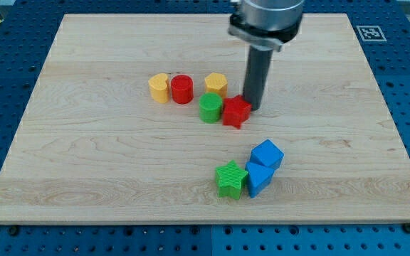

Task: Move the red star above the green star

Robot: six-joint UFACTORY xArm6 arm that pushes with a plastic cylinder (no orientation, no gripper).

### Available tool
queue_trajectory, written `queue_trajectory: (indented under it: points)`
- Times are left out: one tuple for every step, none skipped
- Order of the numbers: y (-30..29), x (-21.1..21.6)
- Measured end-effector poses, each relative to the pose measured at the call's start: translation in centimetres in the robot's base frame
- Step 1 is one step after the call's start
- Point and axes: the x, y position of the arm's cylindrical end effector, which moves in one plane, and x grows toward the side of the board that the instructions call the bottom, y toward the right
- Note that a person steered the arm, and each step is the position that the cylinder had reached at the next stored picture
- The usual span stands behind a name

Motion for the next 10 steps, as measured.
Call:
queue_trajectory:
  points:
    - [-0.9,1.1]
    - [-0.9,-0.2]
    - [-2.9,-2.0]
    - [-5.7,-1.4]
    - [-3.0,1.8]
    - [0.4,3.4]
    - [0.4,3.0]
    - [0.4,2.9]
    - [0.4,5.1]
    - [0.4,6.1]
